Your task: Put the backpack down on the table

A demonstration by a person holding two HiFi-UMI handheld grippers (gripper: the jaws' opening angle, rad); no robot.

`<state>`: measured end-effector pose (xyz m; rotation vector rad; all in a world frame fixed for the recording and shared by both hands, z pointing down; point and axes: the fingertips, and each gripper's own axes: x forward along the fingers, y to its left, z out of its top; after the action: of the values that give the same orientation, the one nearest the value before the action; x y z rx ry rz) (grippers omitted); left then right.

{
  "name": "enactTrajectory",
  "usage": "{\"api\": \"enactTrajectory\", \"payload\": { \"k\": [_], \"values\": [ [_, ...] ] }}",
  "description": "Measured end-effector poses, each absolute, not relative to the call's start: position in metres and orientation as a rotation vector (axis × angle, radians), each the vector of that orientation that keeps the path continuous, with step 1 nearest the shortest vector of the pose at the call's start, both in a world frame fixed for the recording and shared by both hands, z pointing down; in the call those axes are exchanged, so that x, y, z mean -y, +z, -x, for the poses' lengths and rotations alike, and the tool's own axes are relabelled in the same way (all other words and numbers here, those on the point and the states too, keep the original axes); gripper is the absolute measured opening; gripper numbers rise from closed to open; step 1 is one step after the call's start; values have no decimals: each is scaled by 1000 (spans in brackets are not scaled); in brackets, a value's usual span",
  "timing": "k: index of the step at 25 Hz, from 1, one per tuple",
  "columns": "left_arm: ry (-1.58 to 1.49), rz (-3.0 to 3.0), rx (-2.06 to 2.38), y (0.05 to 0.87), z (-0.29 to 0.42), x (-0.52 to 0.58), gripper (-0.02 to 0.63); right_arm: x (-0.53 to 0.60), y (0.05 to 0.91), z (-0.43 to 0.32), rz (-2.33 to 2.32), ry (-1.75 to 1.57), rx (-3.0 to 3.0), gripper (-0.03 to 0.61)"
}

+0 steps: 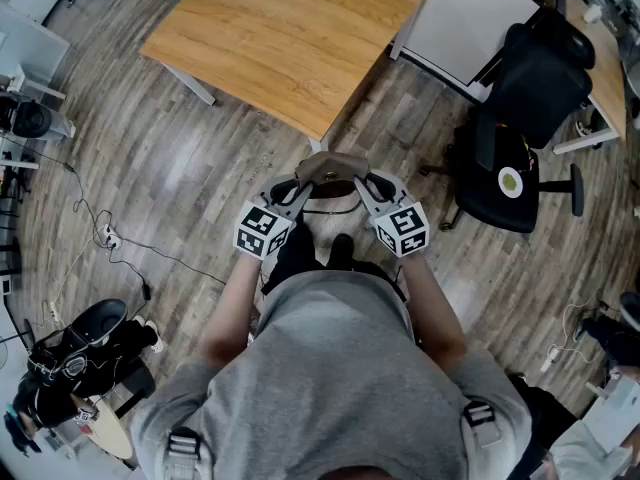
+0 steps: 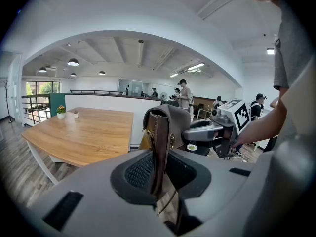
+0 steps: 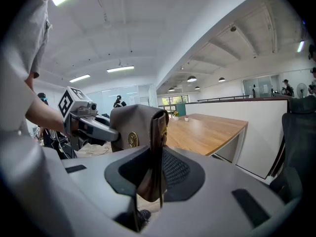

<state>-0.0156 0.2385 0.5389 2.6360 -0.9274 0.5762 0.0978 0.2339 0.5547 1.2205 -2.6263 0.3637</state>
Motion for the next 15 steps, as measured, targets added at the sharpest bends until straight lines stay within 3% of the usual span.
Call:
{"api": "enactTrajectory", "payload": {
  "k": [15],
  "values": [
    [550, -2635, 981, 535, 21, -245, 78, -238, 552, -93, -1190, 330, 2655, 80]
  ]
}}
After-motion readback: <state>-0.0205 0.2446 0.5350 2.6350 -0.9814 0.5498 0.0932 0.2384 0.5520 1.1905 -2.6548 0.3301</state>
